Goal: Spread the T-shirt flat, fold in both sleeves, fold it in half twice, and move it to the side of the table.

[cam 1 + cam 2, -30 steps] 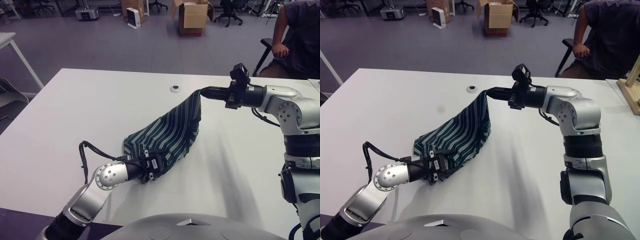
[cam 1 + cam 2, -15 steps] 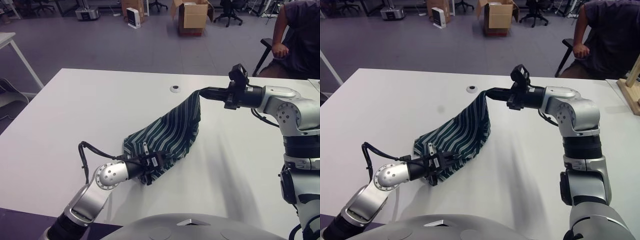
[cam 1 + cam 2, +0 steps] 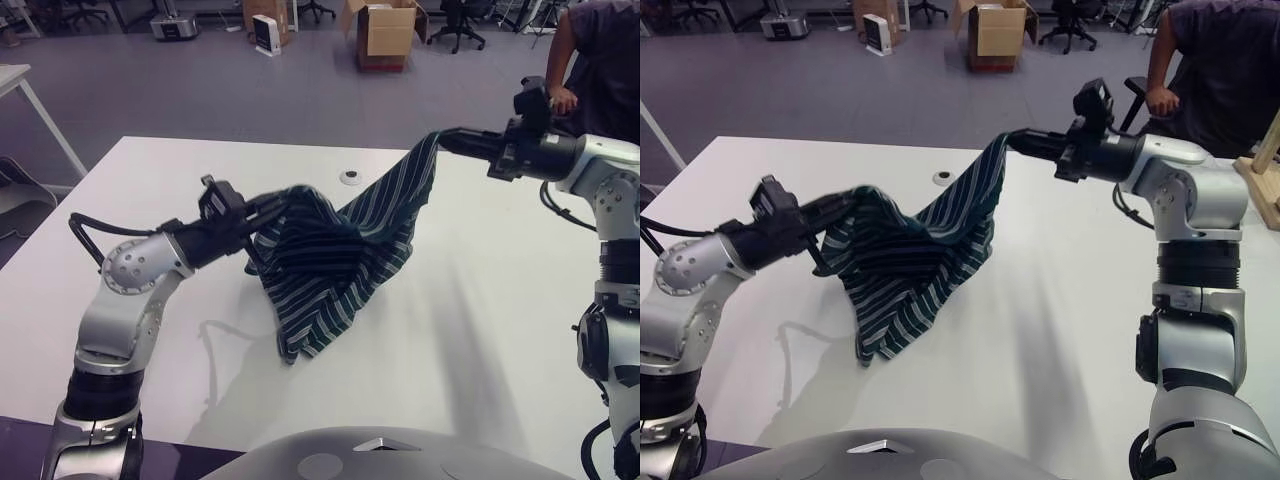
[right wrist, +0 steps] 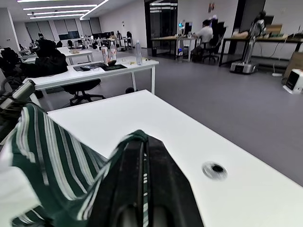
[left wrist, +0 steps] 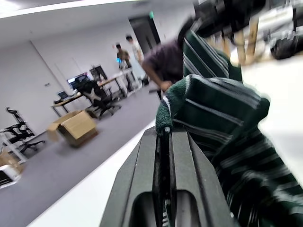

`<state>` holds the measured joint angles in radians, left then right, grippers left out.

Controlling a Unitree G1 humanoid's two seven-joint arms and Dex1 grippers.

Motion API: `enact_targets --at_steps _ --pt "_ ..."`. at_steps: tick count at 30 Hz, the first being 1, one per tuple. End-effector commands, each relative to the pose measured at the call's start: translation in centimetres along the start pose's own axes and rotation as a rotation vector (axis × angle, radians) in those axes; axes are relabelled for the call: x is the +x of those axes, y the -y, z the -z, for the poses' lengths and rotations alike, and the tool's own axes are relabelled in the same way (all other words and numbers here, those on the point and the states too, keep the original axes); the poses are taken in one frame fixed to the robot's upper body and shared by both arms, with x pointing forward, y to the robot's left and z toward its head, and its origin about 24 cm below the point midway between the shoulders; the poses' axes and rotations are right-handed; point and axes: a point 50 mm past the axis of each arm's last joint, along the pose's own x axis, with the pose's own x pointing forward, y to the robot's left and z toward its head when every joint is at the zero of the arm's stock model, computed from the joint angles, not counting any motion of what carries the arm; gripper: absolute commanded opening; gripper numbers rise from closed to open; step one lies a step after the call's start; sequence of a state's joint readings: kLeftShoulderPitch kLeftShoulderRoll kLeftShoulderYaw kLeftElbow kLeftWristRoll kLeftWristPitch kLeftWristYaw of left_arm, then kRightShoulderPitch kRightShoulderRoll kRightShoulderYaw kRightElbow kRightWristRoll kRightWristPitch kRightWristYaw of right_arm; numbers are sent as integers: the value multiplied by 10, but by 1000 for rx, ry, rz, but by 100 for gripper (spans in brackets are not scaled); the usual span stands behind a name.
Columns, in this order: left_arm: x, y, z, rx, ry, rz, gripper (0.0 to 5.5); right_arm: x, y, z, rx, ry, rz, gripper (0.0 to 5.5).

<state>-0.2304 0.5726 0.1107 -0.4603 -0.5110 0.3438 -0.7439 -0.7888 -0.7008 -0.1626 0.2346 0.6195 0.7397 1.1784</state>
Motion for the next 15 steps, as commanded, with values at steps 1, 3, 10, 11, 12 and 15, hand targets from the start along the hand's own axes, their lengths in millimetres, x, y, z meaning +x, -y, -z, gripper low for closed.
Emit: enact_targets --at_steps 1,3,10,11,12,15 --pt "7 -26 -41 -19 134 -24 1 -15 -17 -67 -74 206 -156 0" --pt "5 -42 -63 -52 216 -58 1 -20 -23 -86 -103 237 -184 0" --pt "-10 -43 -110 -136 377 84 1 -41 -50 -117 -241 205 -299 0" --pt "-15 -41 -118 -140 395 125 1 -46 -56 -122 -261 207 -317 0" --pt "-20 -38 -127 -140 409 164 1 -51 -63 -129 -284 217 -344 0" --pt "-38 -28 -160 -137 471 272 1 -69 -93 -149 -368 238 -427 0"
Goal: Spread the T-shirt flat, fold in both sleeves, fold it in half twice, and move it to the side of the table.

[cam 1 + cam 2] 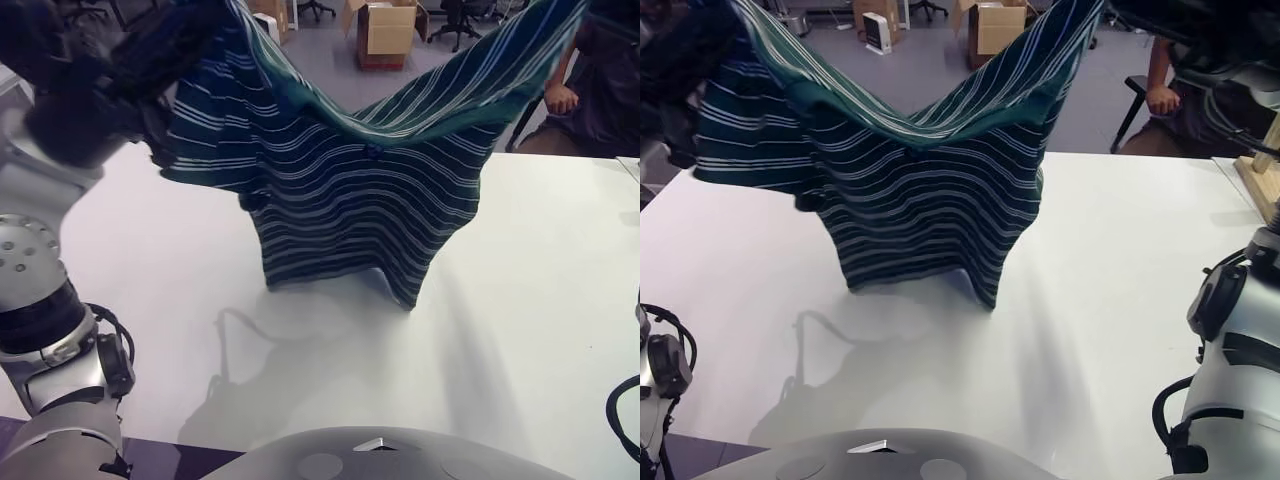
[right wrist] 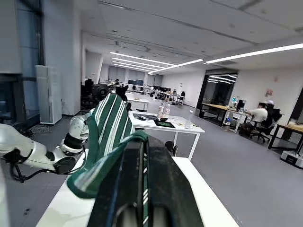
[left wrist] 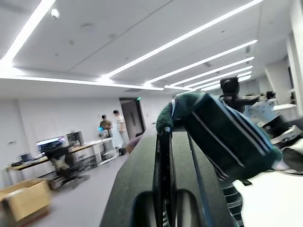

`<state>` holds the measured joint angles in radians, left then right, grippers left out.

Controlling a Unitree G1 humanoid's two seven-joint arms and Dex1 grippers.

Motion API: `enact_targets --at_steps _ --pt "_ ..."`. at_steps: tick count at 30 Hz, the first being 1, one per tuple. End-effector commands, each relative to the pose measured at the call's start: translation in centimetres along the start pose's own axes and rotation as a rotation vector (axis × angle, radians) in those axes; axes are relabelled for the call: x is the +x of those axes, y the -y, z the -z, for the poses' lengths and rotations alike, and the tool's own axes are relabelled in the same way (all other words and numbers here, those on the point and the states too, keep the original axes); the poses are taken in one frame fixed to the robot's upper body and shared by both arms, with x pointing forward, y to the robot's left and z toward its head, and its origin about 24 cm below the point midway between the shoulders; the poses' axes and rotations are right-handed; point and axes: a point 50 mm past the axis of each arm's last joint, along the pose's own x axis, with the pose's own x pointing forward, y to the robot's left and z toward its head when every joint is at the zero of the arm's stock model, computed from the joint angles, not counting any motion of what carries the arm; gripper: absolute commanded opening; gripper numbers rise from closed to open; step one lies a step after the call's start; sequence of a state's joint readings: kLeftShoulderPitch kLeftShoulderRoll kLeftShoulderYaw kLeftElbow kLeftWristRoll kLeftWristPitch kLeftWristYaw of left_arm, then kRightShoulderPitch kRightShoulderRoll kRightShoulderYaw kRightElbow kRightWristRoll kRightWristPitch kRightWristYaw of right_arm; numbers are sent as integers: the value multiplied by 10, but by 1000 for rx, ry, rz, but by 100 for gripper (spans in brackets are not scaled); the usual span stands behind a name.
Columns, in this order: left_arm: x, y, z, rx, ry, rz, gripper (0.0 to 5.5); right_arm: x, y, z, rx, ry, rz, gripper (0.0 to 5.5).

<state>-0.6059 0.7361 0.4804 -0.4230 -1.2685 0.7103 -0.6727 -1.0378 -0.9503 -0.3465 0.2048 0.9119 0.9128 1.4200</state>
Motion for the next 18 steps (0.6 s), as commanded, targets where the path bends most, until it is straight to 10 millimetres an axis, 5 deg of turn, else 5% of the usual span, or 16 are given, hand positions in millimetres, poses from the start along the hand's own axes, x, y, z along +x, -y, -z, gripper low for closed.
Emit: enact_targets --at_steps 1,4,7,10,13,18 --pt "2 25 -47 20 57 147 1 2 -39 -45 -144 4 -122 0" --pt "3 41 -64 11 58 193 1 8 -58 -47 -146 -23 -161 0" --pt "3 47 -57 -53 30 176 1 19 -70 -34 -100 -65 -173 0" --pt "-6 40 7 -158 -198 58 1 22 -54 19 64 -186 -56 0" --pt "-35 32 82 -307 -440 -83 1 8 -31 101 290 -346 134 0" --pt "-64 -2 154 -338 -607 -269 1 -15 -11 184 433 -516 379 0"
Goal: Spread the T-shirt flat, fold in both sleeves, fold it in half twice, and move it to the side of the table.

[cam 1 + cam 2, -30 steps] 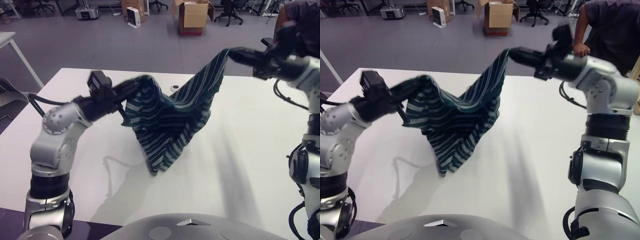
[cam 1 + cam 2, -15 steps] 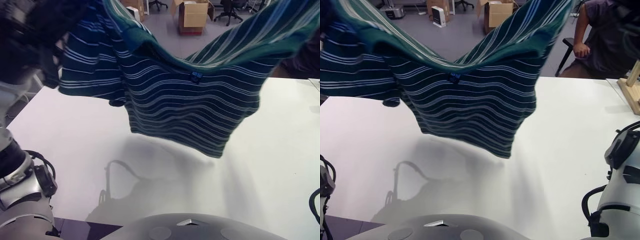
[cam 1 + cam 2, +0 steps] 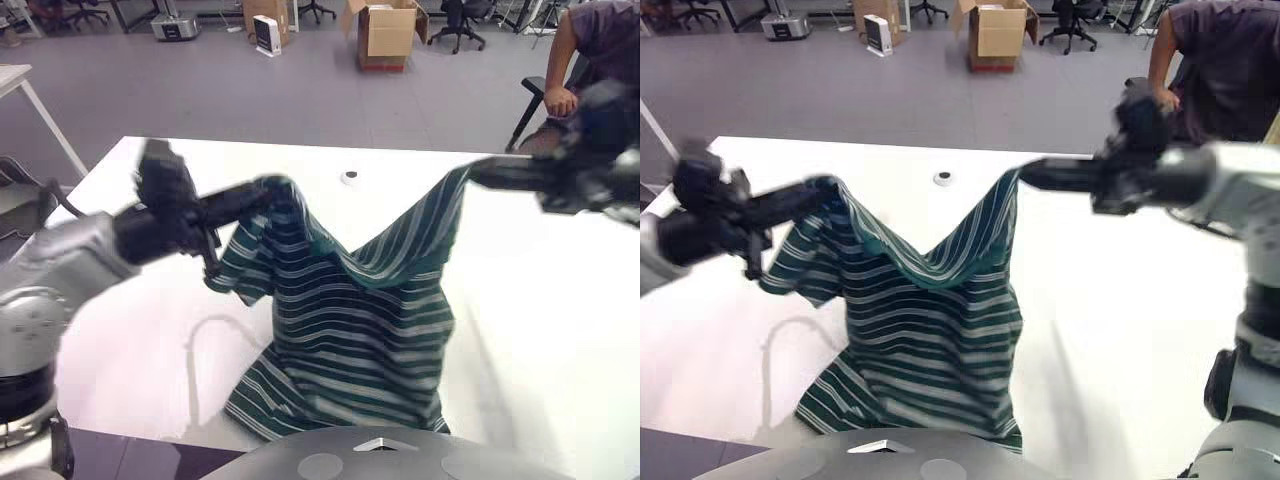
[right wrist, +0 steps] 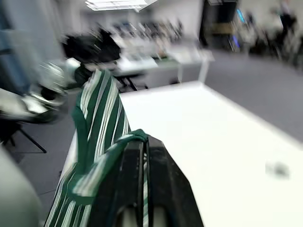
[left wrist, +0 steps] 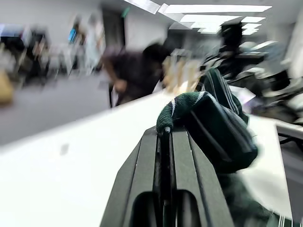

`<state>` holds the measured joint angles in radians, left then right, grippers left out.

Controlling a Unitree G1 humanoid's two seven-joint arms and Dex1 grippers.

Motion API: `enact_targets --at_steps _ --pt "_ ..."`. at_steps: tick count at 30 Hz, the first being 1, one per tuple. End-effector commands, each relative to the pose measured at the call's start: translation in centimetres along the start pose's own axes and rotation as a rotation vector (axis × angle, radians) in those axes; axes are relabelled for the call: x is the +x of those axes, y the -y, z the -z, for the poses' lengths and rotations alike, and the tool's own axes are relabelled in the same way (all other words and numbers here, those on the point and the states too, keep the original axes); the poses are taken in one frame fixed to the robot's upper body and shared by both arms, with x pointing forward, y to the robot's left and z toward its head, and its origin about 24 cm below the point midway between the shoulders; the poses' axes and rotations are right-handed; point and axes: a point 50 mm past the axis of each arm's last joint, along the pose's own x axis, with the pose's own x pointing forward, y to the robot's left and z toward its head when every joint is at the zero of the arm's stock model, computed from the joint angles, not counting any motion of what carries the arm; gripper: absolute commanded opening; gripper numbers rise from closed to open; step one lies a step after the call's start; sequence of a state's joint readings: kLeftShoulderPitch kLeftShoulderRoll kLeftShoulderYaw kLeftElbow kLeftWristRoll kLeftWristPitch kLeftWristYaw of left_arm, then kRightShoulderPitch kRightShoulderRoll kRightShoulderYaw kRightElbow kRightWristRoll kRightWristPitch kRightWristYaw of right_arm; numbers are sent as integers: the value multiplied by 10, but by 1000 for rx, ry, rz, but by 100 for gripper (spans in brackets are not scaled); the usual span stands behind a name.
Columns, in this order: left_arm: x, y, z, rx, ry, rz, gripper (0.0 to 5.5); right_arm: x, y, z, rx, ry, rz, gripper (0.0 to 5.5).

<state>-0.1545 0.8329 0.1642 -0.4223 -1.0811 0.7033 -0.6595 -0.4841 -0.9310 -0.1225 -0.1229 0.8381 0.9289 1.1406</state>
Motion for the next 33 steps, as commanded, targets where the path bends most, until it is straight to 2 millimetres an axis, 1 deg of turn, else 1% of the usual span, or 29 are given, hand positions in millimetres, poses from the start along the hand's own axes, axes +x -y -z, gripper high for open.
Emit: enact_targets --at_steps 1,3,6,8,10,13,14,15,17,19,21,22,23,24,25,26,27,28,29,30,32,33 --pt "15 -38 20 0 -39 -101 1 17 33 28 72 -45 183 0" --pt "26 -54 28 -26 -42 -109 1 33 49 37 100 -68 271 0" --pt "43 -77 50 -82 -93 -130 1 58 75 61 129 -146 417 0" --pt "51 -93 63 -113 -120 -177 1 69 90 73 136 -183 527 0" --pt "59 -110 73 -159 -132 -247 1 74 104 85 147 -215 640 0" --pt "71 -124 90 -232 -181 -333 1 81 115 104 173 -252 758 0" --pt "74 -126 97 -248 -207 -364 35 86 115 108 180 -245 772 0" --pt "75 -129 102 -262 -220 -405 45 89 117 111 184 -231 795 26" --pt "75 -134 104 -281 -210 -483 77 94 119 110 195 -179 830 55" --pt "70 -141 102 -281 -187 -573 113 90 122 107 174 -139 885 94" --pt "57 -150 98 -268 -150 -678 156 79 127 97 105 -90 949 141" --pt "49 -154 95 -233 -150 -709 175 73 127 90 69 -56 948 161" --pt "43 -156 94 -199 -156 -724 188 70 126 85 43 -33 938 176" --pt "39 -157 90 -148 -165 -708 211 65 124 82 21 -23 912 200" --pt "36 -156 85 -89 -163 -661 222 60 121 81 -1 -27 869 211" --pt "33 -152 76 -25 -140 -557 249 52 113 83 -24 -46 798 221" --pt "30 -146 67 28 -116 -461 259 45 105 85 -44 -68 728 221" --pt "23 -134 58 78 -93 -357 273 34 92 90 -62 -98 641 221" --pt "11 -120 51 132 -93 -272 278 20 78 94 -81 -141 558 221" --pt "1 -106 47 174 -114 -216 278 9 67 98 -95 -180 506 221" --pt "-18 -80 45 234 -183 -134 278 -11 53 103 -100 -240 461 221" --pt "-27 -66 49 253 -236 -87 278 -18 49 107 -88 -261 461 221"
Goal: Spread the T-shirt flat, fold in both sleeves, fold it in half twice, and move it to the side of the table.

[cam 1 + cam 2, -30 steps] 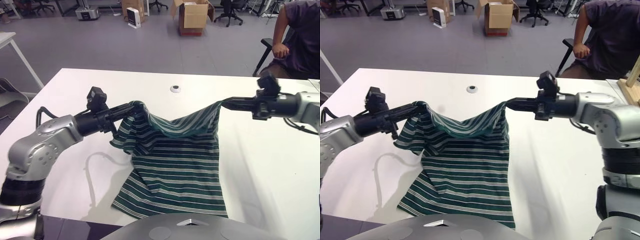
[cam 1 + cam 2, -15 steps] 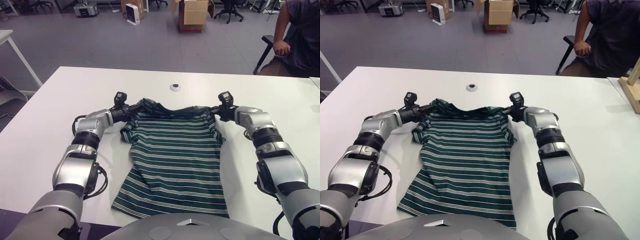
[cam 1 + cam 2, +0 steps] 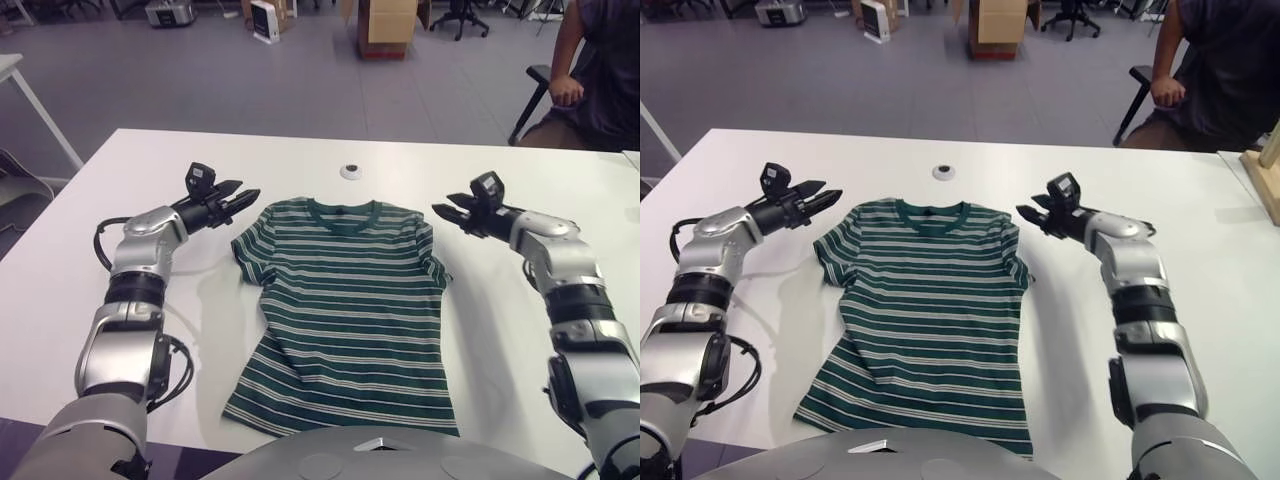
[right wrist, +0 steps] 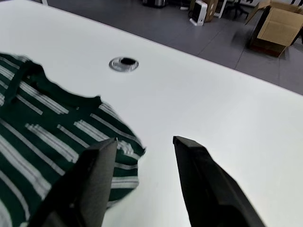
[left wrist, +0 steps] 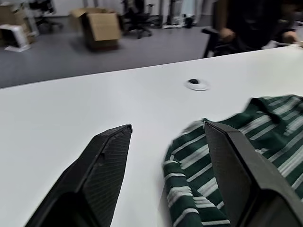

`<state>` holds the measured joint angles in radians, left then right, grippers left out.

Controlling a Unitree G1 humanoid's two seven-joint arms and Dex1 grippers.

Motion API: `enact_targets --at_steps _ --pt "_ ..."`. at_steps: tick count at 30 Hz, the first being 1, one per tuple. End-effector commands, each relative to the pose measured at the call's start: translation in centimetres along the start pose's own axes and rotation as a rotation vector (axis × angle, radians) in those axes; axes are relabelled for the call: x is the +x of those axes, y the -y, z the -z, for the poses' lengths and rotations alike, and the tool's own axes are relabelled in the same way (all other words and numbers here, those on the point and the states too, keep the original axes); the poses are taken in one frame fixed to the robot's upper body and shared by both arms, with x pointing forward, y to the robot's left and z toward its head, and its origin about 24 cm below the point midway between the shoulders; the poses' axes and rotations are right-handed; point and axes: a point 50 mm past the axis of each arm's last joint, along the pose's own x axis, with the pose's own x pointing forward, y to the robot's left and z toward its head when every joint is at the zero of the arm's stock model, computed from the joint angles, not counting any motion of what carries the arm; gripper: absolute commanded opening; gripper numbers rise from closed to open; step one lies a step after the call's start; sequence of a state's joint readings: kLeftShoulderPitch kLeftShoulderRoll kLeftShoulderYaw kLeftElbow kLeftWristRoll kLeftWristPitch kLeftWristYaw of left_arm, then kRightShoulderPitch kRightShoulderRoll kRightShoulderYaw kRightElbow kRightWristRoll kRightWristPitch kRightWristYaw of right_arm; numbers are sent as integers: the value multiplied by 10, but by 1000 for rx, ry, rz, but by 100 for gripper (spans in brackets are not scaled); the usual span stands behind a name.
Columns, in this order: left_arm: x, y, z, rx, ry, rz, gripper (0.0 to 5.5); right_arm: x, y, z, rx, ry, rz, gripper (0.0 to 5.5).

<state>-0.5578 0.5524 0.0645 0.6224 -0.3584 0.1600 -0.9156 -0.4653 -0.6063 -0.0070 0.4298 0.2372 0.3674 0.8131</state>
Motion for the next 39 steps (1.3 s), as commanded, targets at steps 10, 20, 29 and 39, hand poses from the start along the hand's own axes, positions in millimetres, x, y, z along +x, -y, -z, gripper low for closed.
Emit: enact_targets --at_steps 10,20,29,39 --pt "-99 114 28 287 -450 503 278 -45 -28 36 24 -129 -124 221" --pt "-99 127 60 376 -598 540 278 -13 -40 52 -136 -259 -75 221" --pt "-114 157 72 466 -711 658 278 -49 -32 56 -206 -361 50 221" --pt "-108 160 46 487 -634 576 278 -62 -22 58 -184 -368 275 221"
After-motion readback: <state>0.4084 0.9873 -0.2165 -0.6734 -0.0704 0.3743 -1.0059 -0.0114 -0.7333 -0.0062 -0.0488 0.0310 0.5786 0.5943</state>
